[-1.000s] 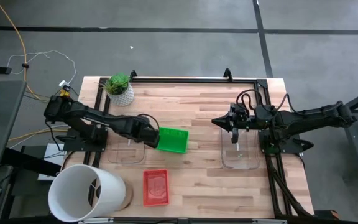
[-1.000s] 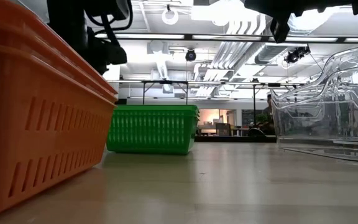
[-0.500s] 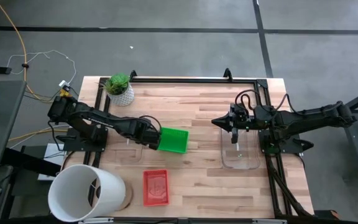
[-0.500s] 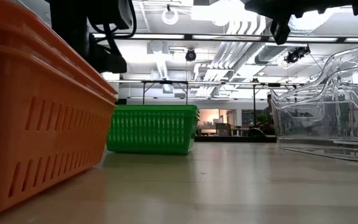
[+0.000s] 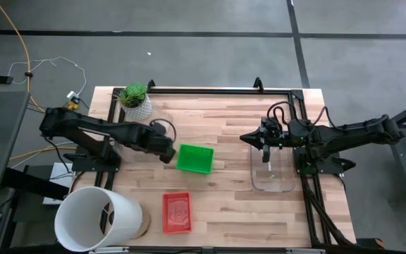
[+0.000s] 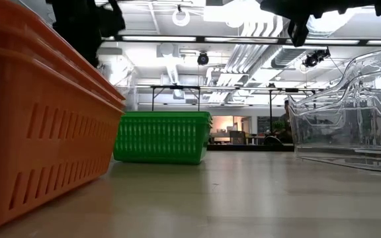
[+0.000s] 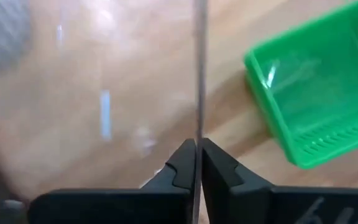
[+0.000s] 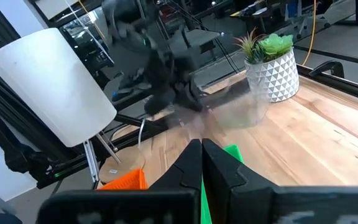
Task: Stack baskets by color
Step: Stack the left transparent bin on the right transparent bin
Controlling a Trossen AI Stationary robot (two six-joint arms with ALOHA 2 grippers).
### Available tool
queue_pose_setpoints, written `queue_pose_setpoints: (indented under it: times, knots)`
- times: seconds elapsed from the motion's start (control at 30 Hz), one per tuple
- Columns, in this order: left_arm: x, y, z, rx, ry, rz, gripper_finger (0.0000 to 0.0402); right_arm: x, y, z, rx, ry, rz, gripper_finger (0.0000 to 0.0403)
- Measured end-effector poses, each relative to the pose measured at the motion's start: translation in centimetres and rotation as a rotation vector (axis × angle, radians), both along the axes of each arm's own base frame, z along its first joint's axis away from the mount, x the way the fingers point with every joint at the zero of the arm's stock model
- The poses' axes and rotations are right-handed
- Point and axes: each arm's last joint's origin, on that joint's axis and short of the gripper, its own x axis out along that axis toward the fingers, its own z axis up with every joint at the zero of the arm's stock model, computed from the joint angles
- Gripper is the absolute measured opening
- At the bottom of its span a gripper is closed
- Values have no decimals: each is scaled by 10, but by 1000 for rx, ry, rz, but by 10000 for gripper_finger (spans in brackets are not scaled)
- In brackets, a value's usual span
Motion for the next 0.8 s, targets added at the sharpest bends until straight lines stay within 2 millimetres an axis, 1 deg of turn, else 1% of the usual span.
queue_pose_setpoints:
  times: [0.13,0.2,0.3,0.37,0.47,0.57,0.7,0.8]
  knots:
    - [-10,2,29,59,-41,-37,0,0,0,2,24,-21,-13,0]
    - [-11,2,41,67,-58,-52,0,0,-1,2,43,-29,-33,0]
    - [-6,3,60,79,-109,-99,0,0,-2,5,88,-61,-70,0]
    - [1,6,71,97,-123,-134,0,1,-2,10,106,-66,-80,4]
    - [20,11,83,125,-122,-194,0,5,-2,23,111,-59,-85,25]
    - [44,17,88,148,-95,-264,0,14,-2,39,105,-4,-119,66]
    - [82,22,84,175,-30,-378,0,24,-7,61,170,110,-222,138]
    - [110,24,76,202,3,-448,0,34,-14,73,232,234,-288,186]
